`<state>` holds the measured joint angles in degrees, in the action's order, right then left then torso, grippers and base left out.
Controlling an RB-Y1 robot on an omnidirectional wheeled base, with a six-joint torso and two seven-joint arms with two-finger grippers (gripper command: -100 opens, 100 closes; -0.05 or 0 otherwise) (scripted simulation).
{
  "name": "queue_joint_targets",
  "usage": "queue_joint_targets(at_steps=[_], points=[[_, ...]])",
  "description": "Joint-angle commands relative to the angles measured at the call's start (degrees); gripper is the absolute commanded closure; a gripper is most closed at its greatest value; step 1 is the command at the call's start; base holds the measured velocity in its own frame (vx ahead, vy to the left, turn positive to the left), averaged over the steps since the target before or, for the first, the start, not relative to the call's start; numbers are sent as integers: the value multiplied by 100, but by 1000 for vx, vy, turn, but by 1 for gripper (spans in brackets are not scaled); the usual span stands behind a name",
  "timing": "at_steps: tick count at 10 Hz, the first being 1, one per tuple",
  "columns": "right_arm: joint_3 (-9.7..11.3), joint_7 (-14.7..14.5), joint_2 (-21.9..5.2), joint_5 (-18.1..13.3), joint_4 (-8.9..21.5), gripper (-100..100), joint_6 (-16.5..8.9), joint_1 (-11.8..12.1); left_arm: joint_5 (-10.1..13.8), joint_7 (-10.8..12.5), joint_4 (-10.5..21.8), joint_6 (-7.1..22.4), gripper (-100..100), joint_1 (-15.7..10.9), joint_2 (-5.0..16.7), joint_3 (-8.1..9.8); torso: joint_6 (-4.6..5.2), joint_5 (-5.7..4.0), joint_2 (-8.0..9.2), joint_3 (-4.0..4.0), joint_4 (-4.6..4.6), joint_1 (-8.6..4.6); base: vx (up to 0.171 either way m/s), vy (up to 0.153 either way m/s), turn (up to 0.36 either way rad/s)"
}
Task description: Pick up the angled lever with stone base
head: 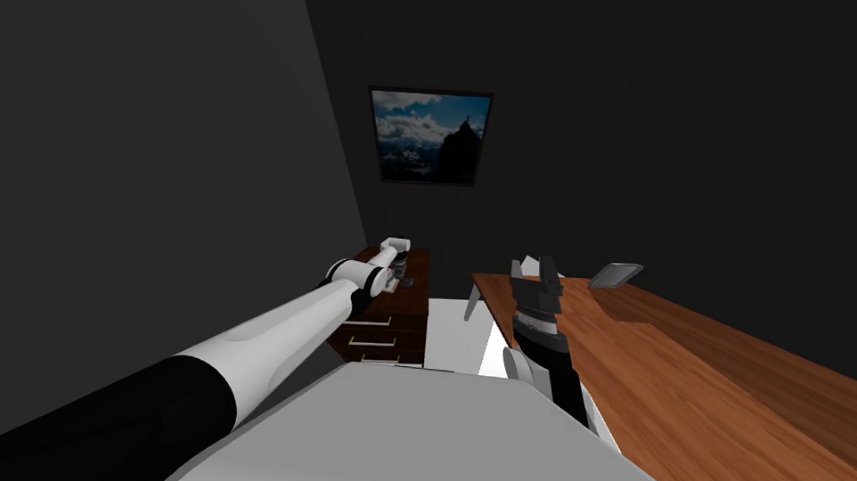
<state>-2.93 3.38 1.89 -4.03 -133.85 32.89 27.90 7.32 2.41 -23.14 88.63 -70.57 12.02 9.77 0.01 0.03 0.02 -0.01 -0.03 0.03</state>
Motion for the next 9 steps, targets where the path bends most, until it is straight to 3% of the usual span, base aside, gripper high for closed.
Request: queue_joint_targets(at_steps=[1, 3, 4, 5, 8, 9], points=[[0, 0, 0, 0, 0, 0, 0, 0, 0, 0, 0, 0, 100, 0, 0, 0, 0, 0, 0, 0, 0, 0, 0, 0, 0], [0, 0, 0, 0, 0, 0, 0, 0, 0, 1, 0, -1, 100, 0, 1, 0, 0, 0, -1, 0, 0, 0, 0, 0, 0], [0, 0, 0, 0, 0, 0, 0, 0, 0, 1, 0, -1, 0, 0, 0, 0, 0, 0, -1, 0, 0, 0, 0, 0, 0], [0, 0, 0, 0, 0, 0, 0, 0, 9, -13, 98, 60, 100, -161, 42, 14, 0, 0, -1, 0, 0, 0, -10, -1, 7], [0, 0, 0, 0, 0, 0, 0, 0, 10, 0, 60, 136, 100, -188, 45, 16, 0, -3, 7, 6, 4, -2, -9, 0, 1], [0, 0, 0, 0, 0, 0, 0, 0, 11, -8, 92, 115, 0, -204, 51, 17, 0, -1, 5, 4, 3, -1, 0, 0, 0]])
